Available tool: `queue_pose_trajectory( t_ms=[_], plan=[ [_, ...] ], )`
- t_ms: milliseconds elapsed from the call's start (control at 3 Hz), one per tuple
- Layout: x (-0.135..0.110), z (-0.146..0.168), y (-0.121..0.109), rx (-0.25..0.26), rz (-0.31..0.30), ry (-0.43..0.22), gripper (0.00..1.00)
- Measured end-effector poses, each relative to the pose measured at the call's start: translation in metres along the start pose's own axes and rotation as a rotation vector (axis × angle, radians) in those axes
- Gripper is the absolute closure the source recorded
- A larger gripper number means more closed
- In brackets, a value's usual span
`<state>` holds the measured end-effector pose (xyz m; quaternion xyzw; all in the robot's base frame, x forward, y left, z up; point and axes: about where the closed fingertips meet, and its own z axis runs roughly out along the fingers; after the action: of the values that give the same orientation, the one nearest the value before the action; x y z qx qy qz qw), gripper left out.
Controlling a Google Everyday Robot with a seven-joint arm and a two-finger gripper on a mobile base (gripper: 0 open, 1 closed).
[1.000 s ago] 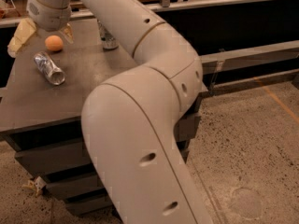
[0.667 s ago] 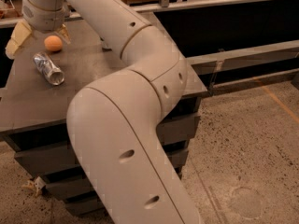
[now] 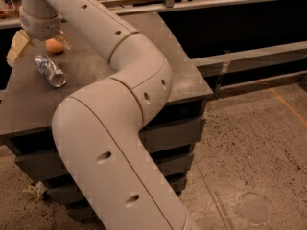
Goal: Place redbull can upright
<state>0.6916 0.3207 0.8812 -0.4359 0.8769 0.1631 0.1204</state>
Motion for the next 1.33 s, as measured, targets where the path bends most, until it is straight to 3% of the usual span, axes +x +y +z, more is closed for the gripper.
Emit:
queue_pose_trajectory(
  t_ms=[667, 1333],
  plan=[
    [0.001, 0.019, -0.01, 0.052, 0.039, 0.04, 0.0],
    [-0.005, 0.033, -0.011, 0.084, 0.025, 0.052, 0.0]
  ],
)
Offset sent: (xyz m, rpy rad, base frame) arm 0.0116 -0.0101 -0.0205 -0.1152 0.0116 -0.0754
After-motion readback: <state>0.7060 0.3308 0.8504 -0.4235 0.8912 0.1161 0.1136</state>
